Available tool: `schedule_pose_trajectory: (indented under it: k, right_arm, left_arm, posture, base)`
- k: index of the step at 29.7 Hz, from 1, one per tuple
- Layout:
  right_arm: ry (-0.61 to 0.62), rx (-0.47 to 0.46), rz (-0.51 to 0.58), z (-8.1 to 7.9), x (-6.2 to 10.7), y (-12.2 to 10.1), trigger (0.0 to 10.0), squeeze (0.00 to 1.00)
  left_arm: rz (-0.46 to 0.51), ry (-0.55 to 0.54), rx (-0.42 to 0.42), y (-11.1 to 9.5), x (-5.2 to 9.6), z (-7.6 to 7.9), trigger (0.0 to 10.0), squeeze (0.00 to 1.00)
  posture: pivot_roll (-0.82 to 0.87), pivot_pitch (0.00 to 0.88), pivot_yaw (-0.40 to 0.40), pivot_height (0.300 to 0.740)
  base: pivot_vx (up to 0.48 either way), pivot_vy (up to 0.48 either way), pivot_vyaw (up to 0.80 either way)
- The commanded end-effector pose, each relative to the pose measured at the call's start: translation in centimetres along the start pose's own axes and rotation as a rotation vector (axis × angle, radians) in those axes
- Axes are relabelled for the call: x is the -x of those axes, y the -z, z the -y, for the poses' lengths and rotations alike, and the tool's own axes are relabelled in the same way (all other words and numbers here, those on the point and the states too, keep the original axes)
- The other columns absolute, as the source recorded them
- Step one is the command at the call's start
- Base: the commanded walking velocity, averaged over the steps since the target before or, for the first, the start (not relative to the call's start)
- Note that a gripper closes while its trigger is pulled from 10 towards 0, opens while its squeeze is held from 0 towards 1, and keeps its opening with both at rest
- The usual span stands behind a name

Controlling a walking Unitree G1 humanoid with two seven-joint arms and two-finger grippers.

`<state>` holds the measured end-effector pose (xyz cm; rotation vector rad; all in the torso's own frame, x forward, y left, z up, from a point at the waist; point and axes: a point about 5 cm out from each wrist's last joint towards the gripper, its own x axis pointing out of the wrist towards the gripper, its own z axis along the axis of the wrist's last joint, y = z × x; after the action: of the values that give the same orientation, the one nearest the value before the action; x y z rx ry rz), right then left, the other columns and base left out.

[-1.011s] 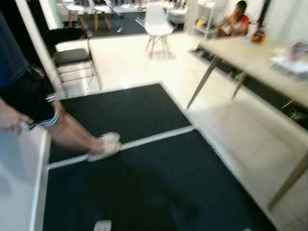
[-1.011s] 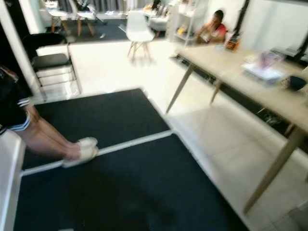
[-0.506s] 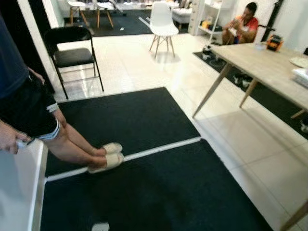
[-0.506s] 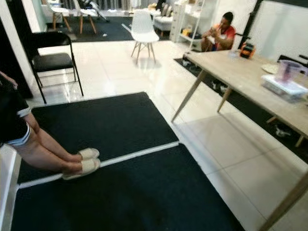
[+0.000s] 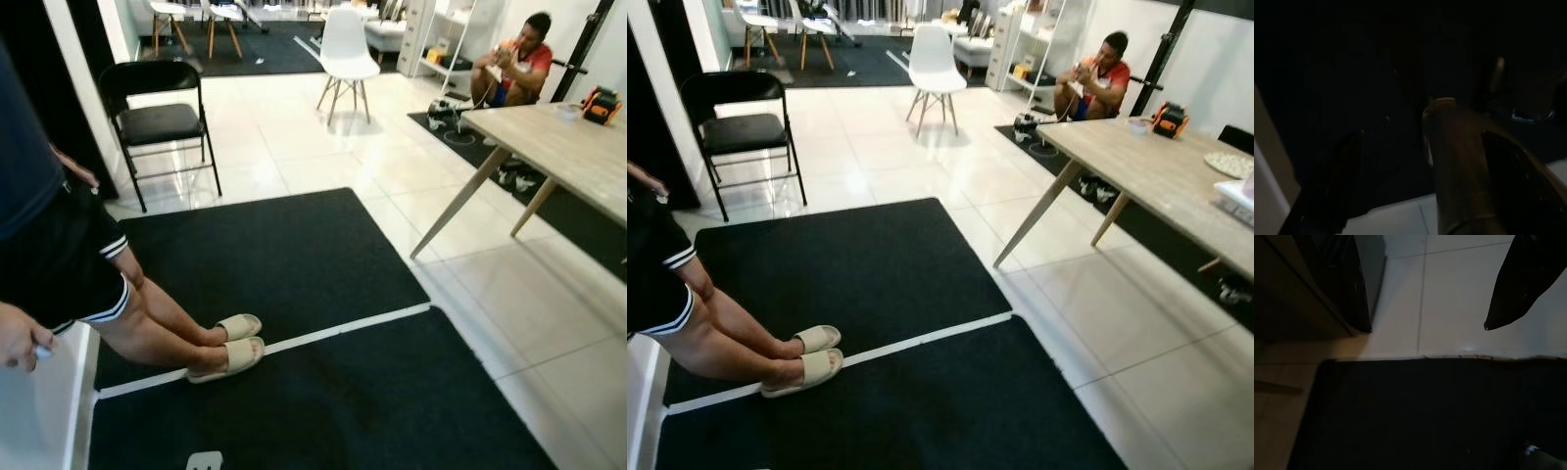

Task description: Restocking fridge

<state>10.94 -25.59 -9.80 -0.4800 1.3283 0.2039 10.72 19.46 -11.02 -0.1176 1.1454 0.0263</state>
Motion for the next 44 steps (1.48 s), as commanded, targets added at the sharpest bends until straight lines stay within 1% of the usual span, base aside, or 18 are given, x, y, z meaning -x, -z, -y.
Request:
schedule_pose_trajectory:
  k: [1, 12, 18, 44]
  right_arm:
    - [0.012, 0.012, -0.022, 0.35, 0.08, 0.59, 10.0, 0.0]
    - [0.009, 0.015, -0.04, 0.41, 0.1, 0.73, 10.0, 0.0]
    - [0.014, 0.009, -0.055, 0.45, 0.11, 0.92, 10.0, 0.0]
    - [0.024, -0.012, -0.061, 0.43, 0.1, 0.94, 10.0, 0.0]
  left_arm:
    - [-0.011, 0.015, -0.012, 0.07, -0.09, 0.45, 10.0, 0.0]
    - [-0.005, 0.012, -0.013, -0.16, -0.12, 0.44, 10.0, 0.0]
    - [-0.01, 0.009, -0.011, 0.04, -0.09, 0.42, 10.0, 0.0]
    - [-0.009, 0.005, -0.01, 0.01, -0.09, 0.39, 10.0, 0.0]
  posture:
    - [-0.07, 0.0, -0.04, 0.74]
    - [-0.07, 0.0, -0.04, 0.74]
    - [-0.07, 0.0, -0.04, 0.74]
    - [-0.07, 0.0, -0.038, 0.74]
  base:
    - [0.394, 0.0, -0.78]
    - [0.386, 0.0, -0.78]
    - [0.376, 0.0, -0.78]
    - [0.366, 0.0, -0.78]
